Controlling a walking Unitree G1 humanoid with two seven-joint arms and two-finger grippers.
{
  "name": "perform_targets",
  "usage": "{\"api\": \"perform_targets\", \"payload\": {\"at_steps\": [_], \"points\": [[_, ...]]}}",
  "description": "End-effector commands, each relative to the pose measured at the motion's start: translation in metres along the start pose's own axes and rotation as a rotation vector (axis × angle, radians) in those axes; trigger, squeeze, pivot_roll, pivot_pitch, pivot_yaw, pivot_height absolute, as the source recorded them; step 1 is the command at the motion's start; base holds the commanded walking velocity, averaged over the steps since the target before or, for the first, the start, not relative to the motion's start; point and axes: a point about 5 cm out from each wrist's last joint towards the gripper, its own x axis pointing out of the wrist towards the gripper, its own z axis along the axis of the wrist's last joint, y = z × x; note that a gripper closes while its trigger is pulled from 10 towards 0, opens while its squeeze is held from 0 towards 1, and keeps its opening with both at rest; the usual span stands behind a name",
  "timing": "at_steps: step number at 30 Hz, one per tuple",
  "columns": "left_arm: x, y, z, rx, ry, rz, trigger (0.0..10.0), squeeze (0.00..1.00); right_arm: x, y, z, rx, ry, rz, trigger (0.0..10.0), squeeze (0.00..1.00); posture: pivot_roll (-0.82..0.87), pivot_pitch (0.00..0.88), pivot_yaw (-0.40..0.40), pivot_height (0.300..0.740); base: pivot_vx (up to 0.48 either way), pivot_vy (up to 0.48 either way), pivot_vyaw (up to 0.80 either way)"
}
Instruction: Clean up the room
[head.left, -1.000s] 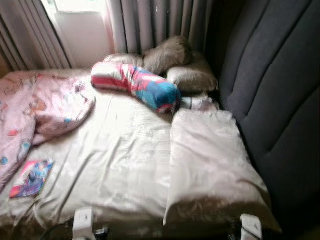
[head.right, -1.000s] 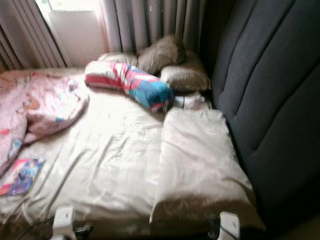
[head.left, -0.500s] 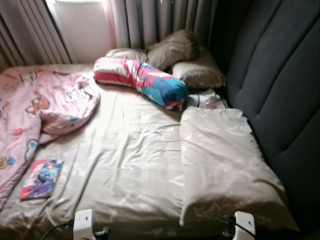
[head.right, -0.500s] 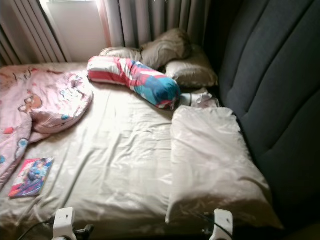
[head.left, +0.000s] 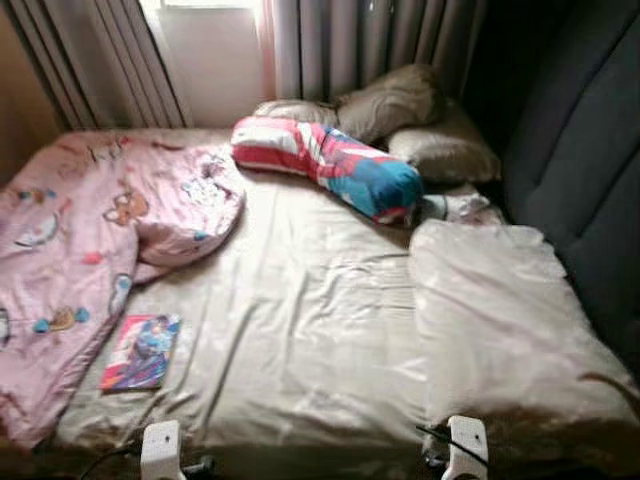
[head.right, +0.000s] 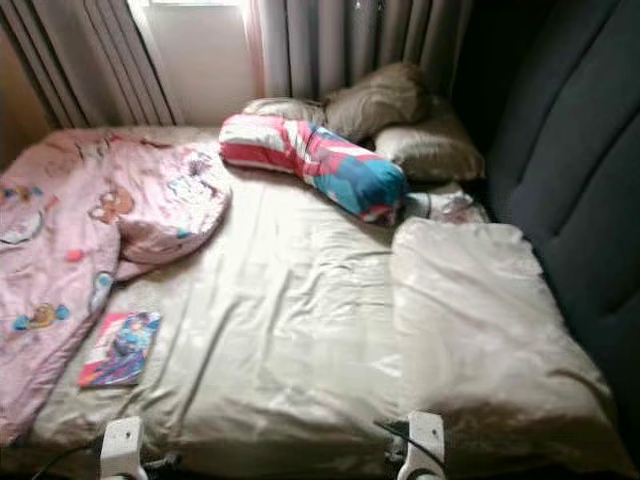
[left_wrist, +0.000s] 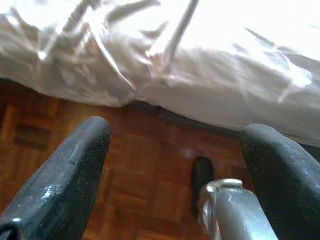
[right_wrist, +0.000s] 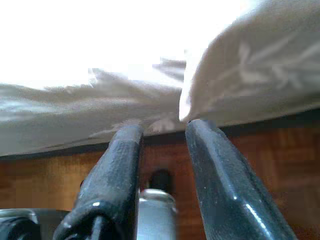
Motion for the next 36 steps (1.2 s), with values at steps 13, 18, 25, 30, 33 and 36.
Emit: {"api": "perform_targets", "payload": {"at_steps": [13, 18, 25, 30, 33, 36], "points": [[0.0002, 0.001, 0.0012, 0.025, 0.002, 0.001, 10.0, 0.0, -0.0004, 0.0013, -0.0032, -0.006, 0.014, 0.006, 10.0, 0.0, 0.05, 0.0, 0.018, 0.74, 0.0, 0.34, 0.0], [0.0003, 0.0006, 0.0011, 0.022, 0.003, 0.003, 10.0, 0.0, -0.0004, 0.0004, -0.0029, -0.008, 0.013, 0.006, 10.0, 0.0, 0.05, 0.0, 0.013, 0.74, 0.0, 0.338, 0.0], [0.0004, -0.0002, 0.0011, 0.018, 0.003, 0.002, 10.0, 0.0, -0.0004, -0.0004, -0.0028, -0.015, 0.016, 0.006, 10.0, 0.0, 0.06, 0.0, 0.008, 0.74, 0.0, 0.338, 0.0], [0.0004, -0.0008, 0.0009, 0.017, 0.003, 0.001, 10.0, 0.0, -0.0005, -0.0011, -0.0026, -0.018, 0.017, 0.006, 10.0, 0.0, 0.06, 0.0, 0.007, 0.74, 0.0, 0.34, 0.0], [0.0004, -0.0012, 0.0008, 0.015, 0.003, 0.001, 10.0, 0.0, -0.0005, -0.0017, -0.0026, -0.02, 0.017, 0.005, 10.0, 0.0, 0.05, 0.0, 0.003, 0.74, 0.0, 0.339, 0.0], [0.0005, -0.0016, 0.0007, 0.013, 0.003, 0.0, 10.0, 0.0, -0.0005, -0.0024, -0.0023, -0.022, 0.017, 0.003, 10.0, 0.0, 0.04, 0.0, 0.006, 0.74, 0.0, 0.34, 0.0]]}}
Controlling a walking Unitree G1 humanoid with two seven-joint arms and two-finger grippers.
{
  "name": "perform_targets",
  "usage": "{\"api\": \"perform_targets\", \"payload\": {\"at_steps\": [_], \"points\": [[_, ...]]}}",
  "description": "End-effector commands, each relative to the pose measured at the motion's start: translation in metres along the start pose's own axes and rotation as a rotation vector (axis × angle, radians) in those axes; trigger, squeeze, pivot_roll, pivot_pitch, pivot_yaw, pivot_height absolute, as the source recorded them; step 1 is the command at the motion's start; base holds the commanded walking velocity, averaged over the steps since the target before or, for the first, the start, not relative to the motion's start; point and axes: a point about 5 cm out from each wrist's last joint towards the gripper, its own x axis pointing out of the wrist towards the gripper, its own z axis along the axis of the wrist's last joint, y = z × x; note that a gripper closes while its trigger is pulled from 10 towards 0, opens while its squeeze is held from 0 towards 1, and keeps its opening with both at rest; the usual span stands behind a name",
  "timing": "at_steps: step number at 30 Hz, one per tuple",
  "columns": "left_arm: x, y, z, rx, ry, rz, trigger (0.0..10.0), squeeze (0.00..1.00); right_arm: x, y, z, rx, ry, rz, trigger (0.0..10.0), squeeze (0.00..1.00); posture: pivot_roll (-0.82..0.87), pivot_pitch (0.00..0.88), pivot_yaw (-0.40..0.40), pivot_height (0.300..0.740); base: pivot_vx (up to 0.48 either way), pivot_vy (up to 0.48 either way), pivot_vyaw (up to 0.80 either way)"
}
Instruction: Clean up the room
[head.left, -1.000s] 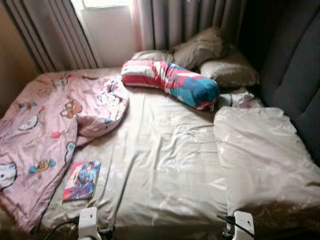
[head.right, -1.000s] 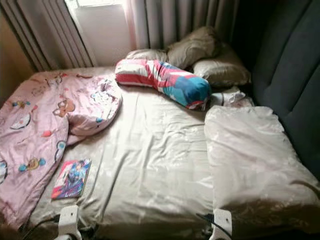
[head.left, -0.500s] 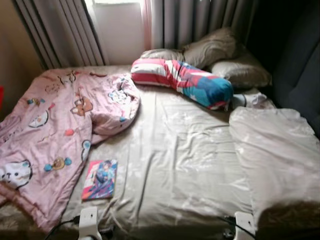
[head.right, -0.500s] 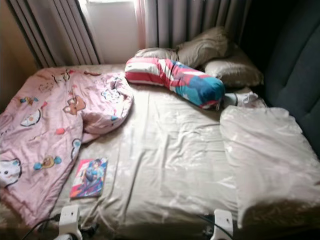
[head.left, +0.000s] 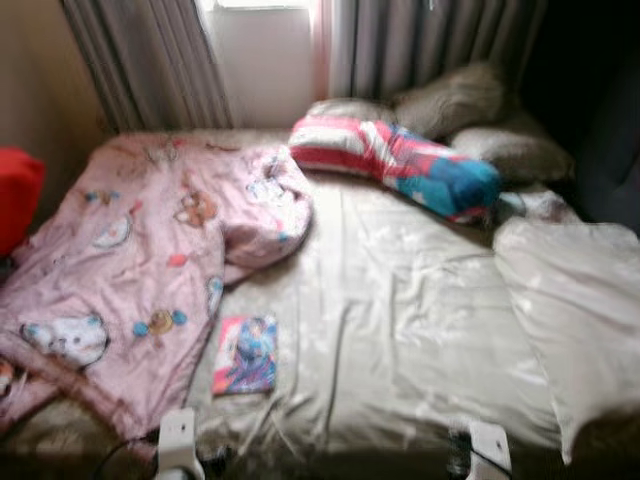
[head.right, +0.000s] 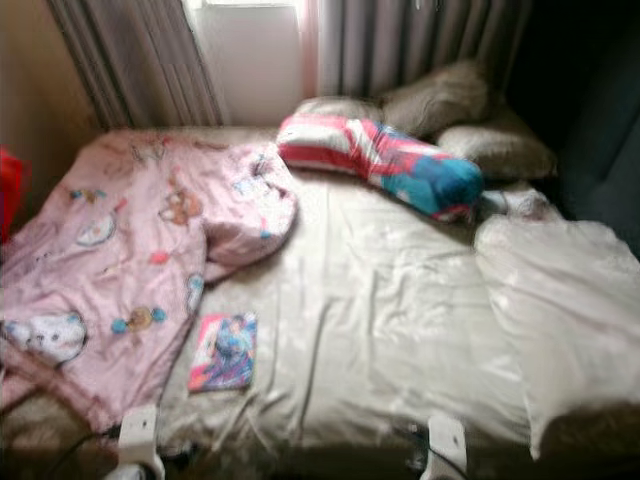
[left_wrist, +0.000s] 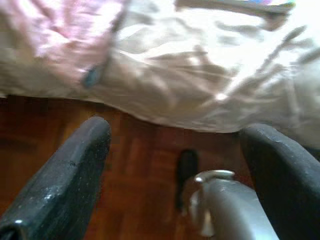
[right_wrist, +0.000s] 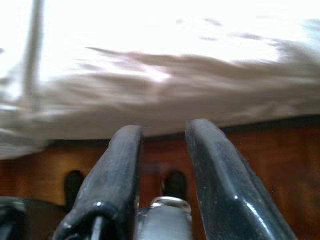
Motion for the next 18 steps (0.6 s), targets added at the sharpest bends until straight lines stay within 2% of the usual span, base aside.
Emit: {"api": "perform_targets", "payload": {"at_steps": [1, 18], "points": [[0.001, -0.0065, 0.0008, 0.008, 0.005, -0.019, 10.0, 0.0, -0.0018, -0.0108, -0.0029, 0.002, 0.01, -0.03, 10.0, 0.0, 0.04, 0.0, 0.008, 0.74, 0.0, 0.341, 0.0], [0.0008, -0.0051, 0.0005, 0.019, 0.008, -0.024, 10.0, 0.0, -0.0017, -0.0091, -0.0029, 0.01, 0.004, -0.027, 10.0, 0.0, 0.02, 0.0, 0.024, 0.74, 0.0, 0.339, 0.0]]}}
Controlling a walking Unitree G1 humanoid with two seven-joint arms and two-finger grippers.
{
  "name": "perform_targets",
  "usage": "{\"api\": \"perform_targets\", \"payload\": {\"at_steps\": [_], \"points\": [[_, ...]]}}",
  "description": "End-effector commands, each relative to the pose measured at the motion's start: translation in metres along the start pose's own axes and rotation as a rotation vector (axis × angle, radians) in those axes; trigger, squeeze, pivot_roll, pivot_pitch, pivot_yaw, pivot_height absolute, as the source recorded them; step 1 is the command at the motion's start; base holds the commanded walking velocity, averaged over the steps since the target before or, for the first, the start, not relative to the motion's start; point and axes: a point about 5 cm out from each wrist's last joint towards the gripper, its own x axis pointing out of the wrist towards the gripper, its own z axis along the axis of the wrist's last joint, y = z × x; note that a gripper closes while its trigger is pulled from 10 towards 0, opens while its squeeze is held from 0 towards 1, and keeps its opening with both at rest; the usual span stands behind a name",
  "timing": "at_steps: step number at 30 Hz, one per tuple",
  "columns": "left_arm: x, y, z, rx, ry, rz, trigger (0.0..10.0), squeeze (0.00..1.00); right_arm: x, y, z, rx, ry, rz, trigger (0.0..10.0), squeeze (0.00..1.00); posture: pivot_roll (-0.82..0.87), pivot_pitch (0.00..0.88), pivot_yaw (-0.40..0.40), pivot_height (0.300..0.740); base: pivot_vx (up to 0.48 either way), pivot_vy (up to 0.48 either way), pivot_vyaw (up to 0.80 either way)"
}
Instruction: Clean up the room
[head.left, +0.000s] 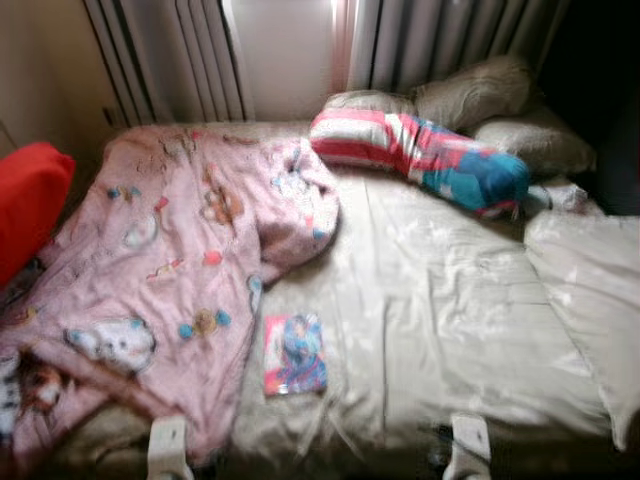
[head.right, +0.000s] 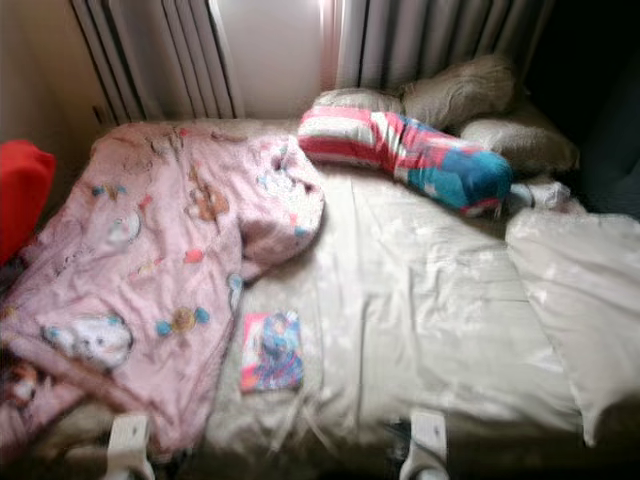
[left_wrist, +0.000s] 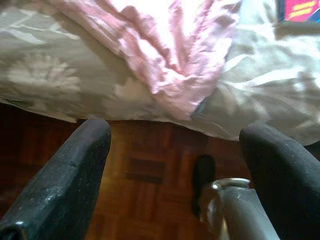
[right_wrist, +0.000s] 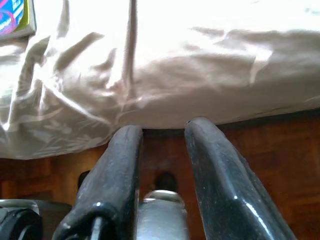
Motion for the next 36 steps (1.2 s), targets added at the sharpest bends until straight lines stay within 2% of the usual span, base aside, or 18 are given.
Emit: {"api": "perform_targets", "payload": {"at_steps": [1, 17, 36], "points": [[-0.0002, -0.0033, -0.0044, -0.004, 0.021, -0.01, 10.0, 0.0, -0.0015, -0.0069, -0.0035, -0.002, 0.01, -0.016, 10.0, 0.0, 0.02, 0.0, 0.027, 0.74, 0.0, 0.341, 0.0], [-0.0007, -0.001, -0.0053, 0.013, 0.026, -0.014, 10.0, 0.0, -0.0017, -0.0043, -0.0058, -0.003, 0.014, -0.008, 10.0, 0.0, 0.01, 0.0, 0.039, 0.74, 0.0, 0.33, 0.0], [-0.0004, -0.0017, -0.0036, -0.003, 0.015, -0.018, 10.0, 0.0, -0.0015, -0.0046, -0.0036, 0.018, -0.003, -0.01, 10.0, 0.0, 0.01, 0.0, 0.036, 0.74, 0.0, 0.0, 0.0]]}}
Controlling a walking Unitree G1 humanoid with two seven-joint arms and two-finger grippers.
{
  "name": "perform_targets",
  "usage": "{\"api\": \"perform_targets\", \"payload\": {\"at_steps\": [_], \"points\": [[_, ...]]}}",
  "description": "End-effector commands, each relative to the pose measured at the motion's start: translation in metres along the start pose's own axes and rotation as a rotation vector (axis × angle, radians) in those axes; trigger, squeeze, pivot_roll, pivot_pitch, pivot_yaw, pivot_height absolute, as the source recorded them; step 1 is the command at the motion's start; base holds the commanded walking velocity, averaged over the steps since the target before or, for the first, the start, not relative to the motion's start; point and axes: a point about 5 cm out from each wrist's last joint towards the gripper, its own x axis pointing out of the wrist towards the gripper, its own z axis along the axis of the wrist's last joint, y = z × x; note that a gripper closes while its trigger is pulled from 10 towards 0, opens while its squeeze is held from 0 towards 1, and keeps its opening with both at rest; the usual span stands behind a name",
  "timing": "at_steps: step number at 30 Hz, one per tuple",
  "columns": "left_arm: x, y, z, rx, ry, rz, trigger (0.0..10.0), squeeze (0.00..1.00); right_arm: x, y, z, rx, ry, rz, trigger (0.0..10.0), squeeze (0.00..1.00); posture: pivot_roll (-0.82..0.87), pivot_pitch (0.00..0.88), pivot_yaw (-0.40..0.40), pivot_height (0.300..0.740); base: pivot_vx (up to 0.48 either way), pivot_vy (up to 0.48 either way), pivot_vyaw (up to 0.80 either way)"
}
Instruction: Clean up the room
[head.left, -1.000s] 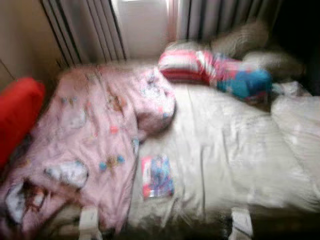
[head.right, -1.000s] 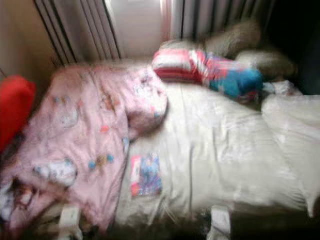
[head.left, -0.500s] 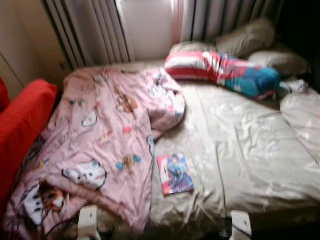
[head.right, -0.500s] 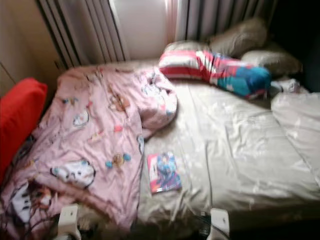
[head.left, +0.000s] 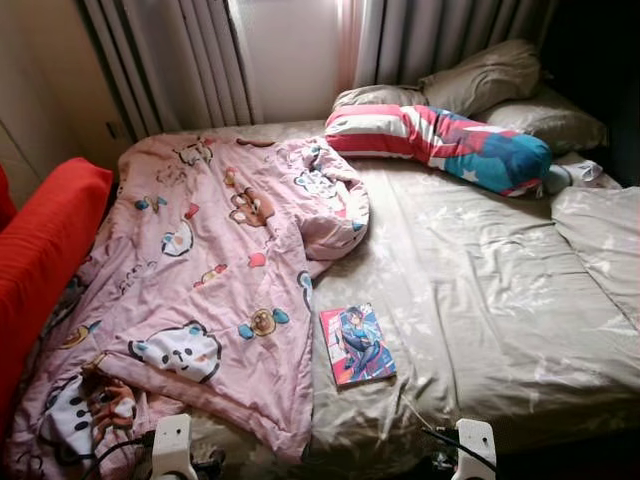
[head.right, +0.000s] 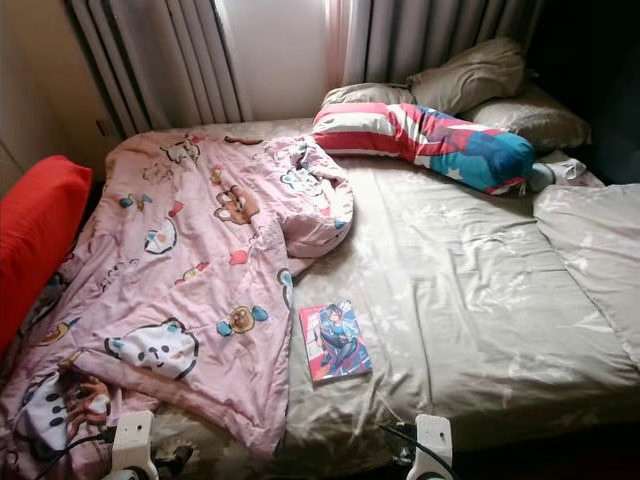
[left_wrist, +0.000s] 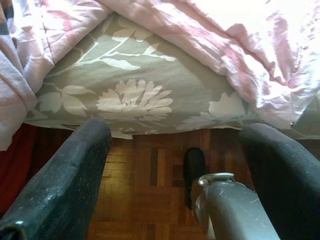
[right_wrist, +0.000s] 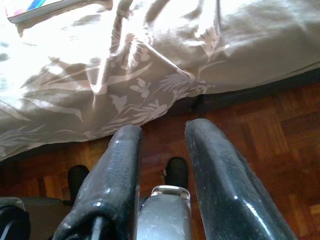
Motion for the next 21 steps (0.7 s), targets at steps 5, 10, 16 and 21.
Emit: {"api": "perform_targets", "payload": {"at_steps": [5, 10, 16, 21], "points": [[-0.0001, 0.0008, -0.0011, -0.004, 0.011, -0.003, 10.0, 0.0, 0.0001, -0.0004, 0.0017, 0.011, -0.012, -0.003, 10.0, 0.0, 0.01, 0.0, 0.035, 0.74, 0.0, 0.0, 0.0], [0.0, 0.0008, -0.0005, -0.003, 0.011, -0.002, 10.0, 0.0, 0.0002, -0.0004, 0.0023, 0.013, -0.013, -0.002, 10.0, 0.0, 0.02, 0.0, 0.037, 0.74, 0.0, 0.0, 0.0], [0.0, 0.0034, 0.0006, 0.015, 0.014, -0.001, 10.0, 0.0, 0.0005, 0.0021, 0.0023, 0.021, -0.015, 0.002, 10.0, 0.0, 0.02, 0.0, 0.058, 0.74, 0.0, 0.0, 0.0], [-0.0002, 0.0055, 0.0014, 0.045, 0.018, -0.007, 10.0, 0.0, 0.0006, 0.0042, 0.0016, 0.026, -0.014, 0.006, 10.0, 0.0, 0.01, 0.0, 0.068, 0.74, 0.0, -0.052, 0.0]]}}
